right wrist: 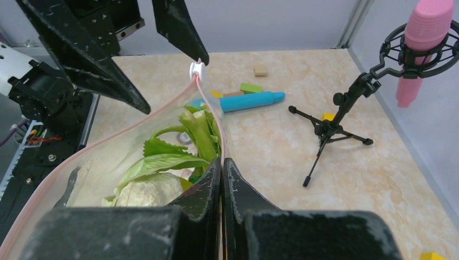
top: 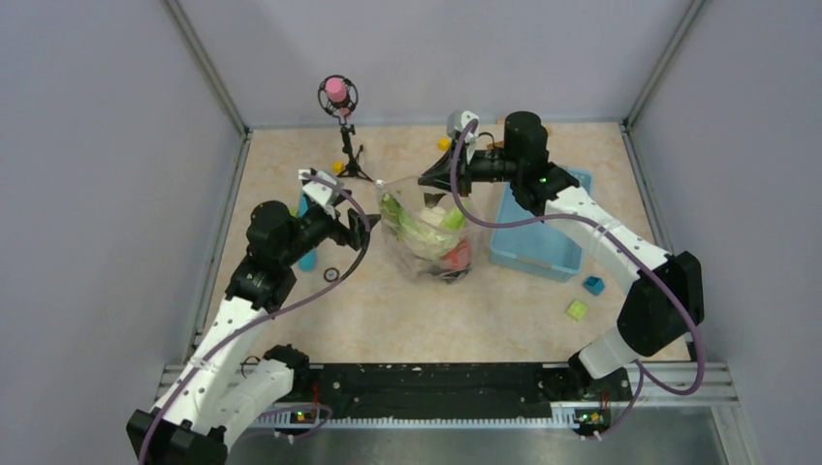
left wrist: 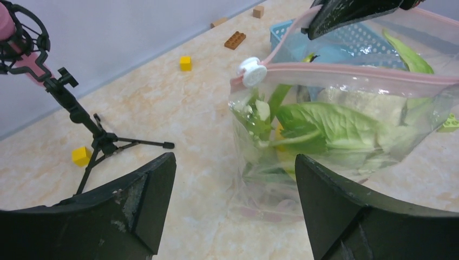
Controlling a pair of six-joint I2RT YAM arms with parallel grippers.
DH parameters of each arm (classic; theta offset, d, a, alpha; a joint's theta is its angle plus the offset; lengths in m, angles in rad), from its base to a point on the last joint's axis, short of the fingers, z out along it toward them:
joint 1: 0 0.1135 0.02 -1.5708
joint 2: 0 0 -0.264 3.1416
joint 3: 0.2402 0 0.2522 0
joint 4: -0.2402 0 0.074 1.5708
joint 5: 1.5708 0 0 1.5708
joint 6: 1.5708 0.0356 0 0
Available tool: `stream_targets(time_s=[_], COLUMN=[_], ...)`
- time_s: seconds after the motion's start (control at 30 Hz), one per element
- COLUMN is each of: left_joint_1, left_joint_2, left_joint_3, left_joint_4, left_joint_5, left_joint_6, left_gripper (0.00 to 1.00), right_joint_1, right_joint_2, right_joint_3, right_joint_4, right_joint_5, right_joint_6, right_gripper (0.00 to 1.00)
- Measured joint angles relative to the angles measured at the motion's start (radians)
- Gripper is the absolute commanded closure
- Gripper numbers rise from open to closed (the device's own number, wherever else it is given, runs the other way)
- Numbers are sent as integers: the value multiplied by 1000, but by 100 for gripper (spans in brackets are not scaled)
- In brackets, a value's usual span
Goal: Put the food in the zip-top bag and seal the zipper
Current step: Adjust the zipper food storage bag at the center of the board.
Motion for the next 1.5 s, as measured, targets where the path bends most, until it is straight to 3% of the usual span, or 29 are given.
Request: stream_targets(time_s=[0.2,0.27,0.33,0.43,0.7,0.93,1.0,1.1,1.3,1.5], left_joint_1=[99,130,146,150,150,153,154,154,154,154], left_joint_2=[87,122,153,191,274,320,322,323,316,236], left_joint_3=[-4,-7,-12,-14,-14,-13,-13,-11,-8,-8], left_joint_4=[127,172,224,291,419,444,444,444,430,328], left_joint_5=[149,217,282,363,501,611,631,661,682,631], left_joint_6=[-47,-69,-89,-105,-143,-155,-157,-156,-137,-123], left_gripper=[20,29,31,34,58,71,79,100,100,100], right_joint_1=[0,0,0,0,0,0,0,0,0,0], right_joint_2=[-1,-2,-2,-2,-2,-2,-2,-2,-2,-2], right_joint_3=[0,0,0,0,0,0,0,0,2,20], right_joint_4=[0,0,0,-1,-16,-38,-39,-45,-78,-122], right_joint_5=[-29,-38,-49,-54,-56,-60,-64,-68,-67,2], right_joint_6=[0,0,1,3,2,0,0,0,-1,-10], right_gripper=[100,100,100,100,100,100,100,100,100,69])
